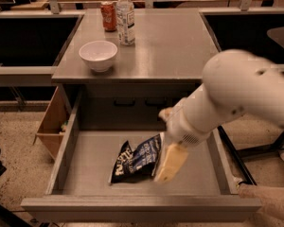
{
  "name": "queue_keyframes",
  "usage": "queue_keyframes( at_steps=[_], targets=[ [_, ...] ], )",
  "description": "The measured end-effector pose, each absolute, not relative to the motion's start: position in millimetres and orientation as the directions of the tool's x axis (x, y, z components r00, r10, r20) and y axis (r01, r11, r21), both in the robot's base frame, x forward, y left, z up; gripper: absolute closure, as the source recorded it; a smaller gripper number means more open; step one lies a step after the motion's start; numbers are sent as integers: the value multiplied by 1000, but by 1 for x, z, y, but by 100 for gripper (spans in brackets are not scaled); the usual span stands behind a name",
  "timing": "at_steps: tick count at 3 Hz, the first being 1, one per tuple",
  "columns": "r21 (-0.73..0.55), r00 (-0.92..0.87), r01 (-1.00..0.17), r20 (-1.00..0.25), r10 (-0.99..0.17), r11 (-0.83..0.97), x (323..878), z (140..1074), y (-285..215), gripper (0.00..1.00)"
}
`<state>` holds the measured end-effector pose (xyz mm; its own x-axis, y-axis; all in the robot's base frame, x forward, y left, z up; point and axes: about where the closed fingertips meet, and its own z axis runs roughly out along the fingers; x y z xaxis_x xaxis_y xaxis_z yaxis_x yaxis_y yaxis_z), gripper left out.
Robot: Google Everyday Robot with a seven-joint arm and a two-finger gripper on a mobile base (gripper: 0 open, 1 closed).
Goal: Pick blue chip bag from top drawer and place on counter
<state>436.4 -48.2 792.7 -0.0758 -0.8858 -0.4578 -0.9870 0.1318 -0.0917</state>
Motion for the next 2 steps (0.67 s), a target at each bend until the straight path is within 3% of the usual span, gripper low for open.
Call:
queue_keyframes(
  at_steps=[2],
  targets=[
    [-90,-72,-986,-517,-853,138,465,684,31,0]
  ],
)
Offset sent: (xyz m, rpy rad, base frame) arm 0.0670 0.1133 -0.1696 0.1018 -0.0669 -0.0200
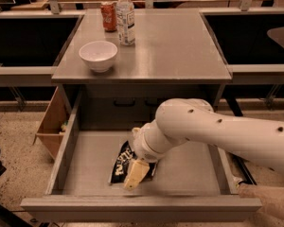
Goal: Pick blue chip bag from top drawer and place on counter
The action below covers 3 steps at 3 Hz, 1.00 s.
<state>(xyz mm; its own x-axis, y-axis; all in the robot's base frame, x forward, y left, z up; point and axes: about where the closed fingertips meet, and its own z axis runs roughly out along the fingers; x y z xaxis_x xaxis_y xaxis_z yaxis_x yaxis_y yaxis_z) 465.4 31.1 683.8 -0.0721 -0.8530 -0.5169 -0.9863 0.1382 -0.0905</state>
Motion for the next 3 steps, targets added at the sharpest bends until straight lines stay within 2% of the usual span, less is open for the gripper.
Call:
queue_keyframes(
  at_steps=[1,3],
  targets=[
    [-160,-10,-982,-499,-867,103,503,643,42,27],
    [-191,33,-980,-457,-889,62,520,623,40,73]
  ],
)
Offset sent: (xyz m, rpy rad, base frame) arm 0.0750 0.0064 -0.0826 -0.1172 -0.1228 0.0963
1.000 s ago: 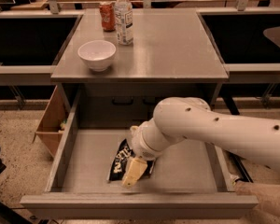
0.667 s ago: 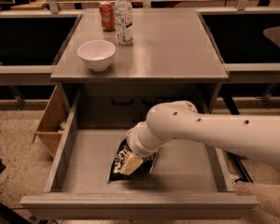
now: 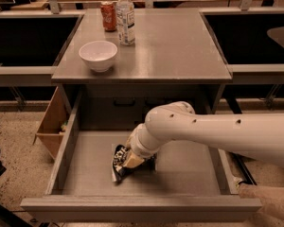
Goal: Pick blue chip bag from top drawer and place on counter
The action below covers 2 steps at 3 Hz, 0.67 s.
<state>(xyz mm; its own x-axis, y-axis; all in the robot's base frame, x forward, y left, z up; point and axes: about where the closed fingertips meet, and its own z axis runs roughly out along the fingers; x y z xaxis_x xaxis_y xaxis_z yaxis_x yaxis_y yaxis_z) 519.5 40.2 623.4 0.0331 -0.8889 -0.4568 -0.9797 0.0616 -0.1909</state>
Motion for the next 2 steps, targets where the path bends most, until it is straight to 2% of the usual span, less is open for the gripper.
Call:
queue_keyframes(
  at_steps=[1,2],
  targets=[
    [-192,39,-980,-457,-889,56,520,627,41,100],
    [-200,75,-980,-459,-885,20,526,648,44,100]
  ],
)
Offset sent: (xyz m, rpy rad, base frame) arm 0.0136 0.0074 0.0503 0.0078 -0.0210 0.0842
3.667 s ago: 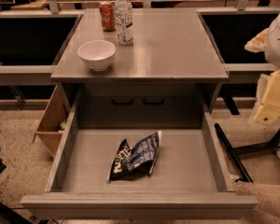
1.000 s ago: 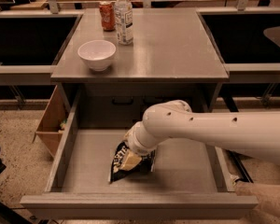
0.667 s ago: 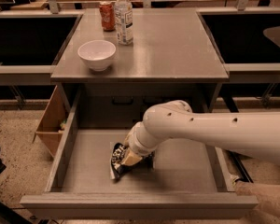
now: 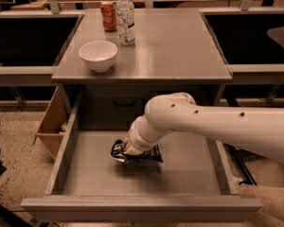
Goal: Pick blue chip bag from top drawer and place on counter
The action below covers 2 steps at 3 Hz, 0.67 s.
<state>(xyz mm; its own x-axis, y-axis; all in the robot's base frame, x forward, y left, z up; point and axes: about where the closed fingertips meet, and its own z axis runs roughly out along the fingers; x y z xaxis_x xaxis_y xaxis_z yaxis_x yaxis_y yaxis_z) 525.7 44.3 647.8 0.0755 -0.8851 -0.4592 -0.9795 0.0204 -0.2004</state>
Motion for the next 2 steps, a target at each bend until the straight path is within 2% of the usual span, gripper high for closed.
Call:
queue_keyframes(
  at_steps=[2],
  targets=[
    [-319,128,-948,-407,-904,10,581,809,-5,100]
  ],
)
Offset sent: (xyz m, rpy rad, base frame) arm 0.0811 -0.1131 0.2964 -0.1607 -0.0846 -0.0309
